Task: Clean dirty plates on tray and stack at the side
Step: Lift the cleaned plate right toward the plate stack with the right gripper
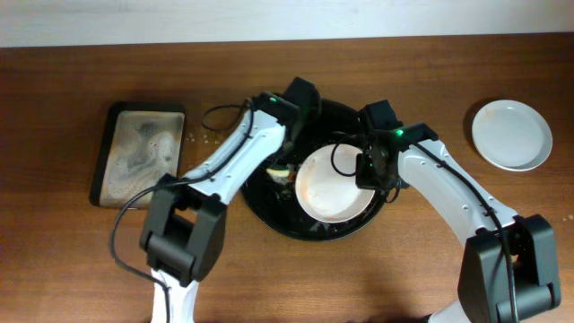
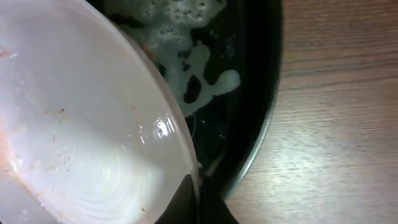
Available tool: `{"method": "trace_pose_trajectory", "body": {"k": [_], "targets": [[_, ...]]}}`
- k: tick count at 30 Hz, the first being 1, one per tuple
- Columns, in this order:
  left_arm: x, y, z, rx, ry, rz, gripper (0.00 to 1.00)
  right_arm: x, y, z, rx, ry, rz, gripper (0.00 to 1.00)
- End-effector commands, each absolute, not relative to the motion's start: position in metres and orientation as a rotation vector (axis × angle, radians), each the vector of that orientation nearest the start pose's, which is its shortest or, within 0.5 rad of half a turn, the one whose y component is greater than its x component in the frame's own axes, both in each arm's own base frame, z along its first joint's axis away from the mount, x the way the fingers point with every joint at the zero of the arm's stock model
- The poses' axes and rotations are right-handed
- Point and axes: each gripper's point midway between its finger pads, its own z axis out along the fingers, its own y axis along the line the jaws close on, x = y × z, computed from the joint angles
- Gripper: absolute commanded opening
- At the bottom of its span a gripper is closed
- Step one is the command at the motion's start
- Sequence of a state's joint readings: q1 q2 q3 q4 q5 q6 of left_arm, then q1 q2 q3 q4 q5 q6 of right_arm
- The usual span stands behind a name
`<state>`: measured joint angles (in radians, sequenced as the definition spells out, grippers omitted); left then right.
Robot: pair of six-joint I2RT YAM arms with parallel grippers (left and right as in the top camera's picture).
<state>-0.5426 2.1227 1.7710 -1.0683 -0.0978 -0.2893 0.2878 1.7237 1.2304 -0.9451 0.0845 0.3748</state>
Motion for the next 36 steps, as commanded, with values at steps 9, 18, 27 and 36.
{"method": "trace_pose_trajectory", "body": {"k": [9,18,27,36], "targets": [[0.406,-0.203,0.083,0.223,2.948,-0.167,0.0,0.366,0.05,0.22,-0.109,2.588,-0.333,0.04],[0.411,-0.205,0.084,0.222,2.926,-0.178,0.0,0.359,0.047,0.257,-0.221,2.422,-0.694,0.04],[0.412,-0.206,0.085,0.222,2.924,-0.179,0.0,0.348,0.063,0.298,-0.309,2.173,-1.029,0.04],[0.412,-0.206,0.085,0.222,2.924,-0.179,0.0,0.346,0.064,0.305,-0.335,2.135,-1.086,0.04]]}}
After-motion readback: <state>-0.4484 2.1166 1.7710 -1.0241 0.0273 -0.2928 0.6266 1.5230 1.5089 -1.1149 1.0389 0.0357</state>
